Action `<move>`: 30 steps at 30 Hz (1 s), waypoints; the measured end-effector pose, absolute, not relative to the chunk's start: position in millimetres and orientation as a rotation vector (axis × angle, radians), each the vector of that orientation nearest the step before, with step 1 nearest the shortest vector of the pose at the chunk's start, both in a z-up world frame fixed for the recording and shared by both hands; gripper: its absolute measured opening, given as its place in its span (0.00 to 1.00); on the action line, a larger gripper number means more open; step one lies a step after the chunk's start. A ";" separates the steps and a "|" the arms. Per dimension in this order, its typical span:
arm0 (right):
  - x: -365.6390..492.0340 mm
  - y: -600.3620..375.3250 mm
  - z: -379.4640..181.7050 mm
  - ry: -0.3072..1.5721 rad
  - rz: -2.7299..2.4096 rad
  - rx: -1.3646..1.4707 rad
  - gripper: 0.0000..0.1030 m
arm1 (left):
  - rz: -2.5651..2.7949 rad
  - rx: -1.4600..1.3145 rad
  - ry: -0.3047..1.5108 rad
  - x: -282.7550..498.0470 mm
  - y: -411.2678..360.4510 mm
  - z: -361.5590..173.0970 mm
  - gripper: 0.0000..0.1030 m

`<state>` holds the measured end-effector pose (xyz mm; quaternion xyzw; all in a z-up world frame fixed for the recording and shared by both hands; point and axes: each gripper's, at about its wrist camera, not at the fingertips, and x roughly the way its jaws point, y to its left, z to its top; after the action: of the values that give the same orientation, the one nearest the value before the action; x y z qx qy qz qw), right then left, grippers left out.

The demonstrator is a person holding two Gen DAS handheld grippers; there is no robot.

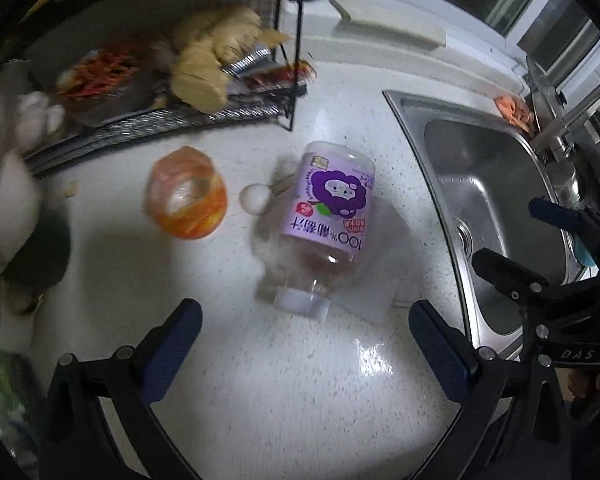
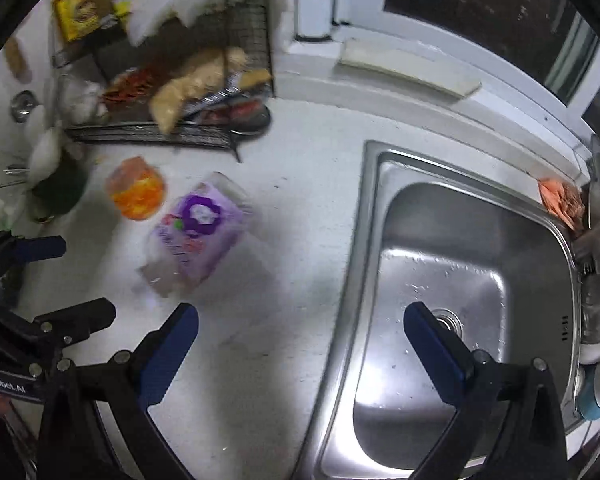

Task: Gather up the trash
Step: 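Grasp the purple-label grape juice bottle on the counter with the left tool, then grasp the white paper towel with the right tool while the left tool holds the bottle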

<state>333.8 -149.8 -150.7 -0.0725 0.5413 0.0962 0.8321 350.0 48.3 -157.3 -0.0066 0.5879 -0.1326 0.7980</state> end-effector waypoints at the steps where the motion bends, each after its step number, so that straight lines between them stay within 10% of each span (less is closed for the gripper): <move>1: 336.3 -150.8 -153.5 1.158 0.196 -0.157 1.00 | -0.299 -0.004 1.275 355.4 45.7 -161.9 0.99; 16: 360.0 -169.0 -189.1 1.256 0.090 -0.133 1.00 | -0.375 0.096 1.355 399.2 20.2 -209.5 0.99; 20: 362.4 -171.6 -193.0 1.273 0.083 -0.127 1.00 | -0.395 0.069 1.381 403.8 16.5 -217.4 0.71; 30: 360.6 -168.4 -190.5 1.271 0.119 -0.121 1.00 | -0.361 0.055 1.341 377.9 20.8 -204.4 0.68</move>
<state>360.6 -168.4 -190.5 -0.0562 0.5929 0.0553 0.8014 377.9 20.8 -204.4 0.0256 0.6176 -0.1664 0.7682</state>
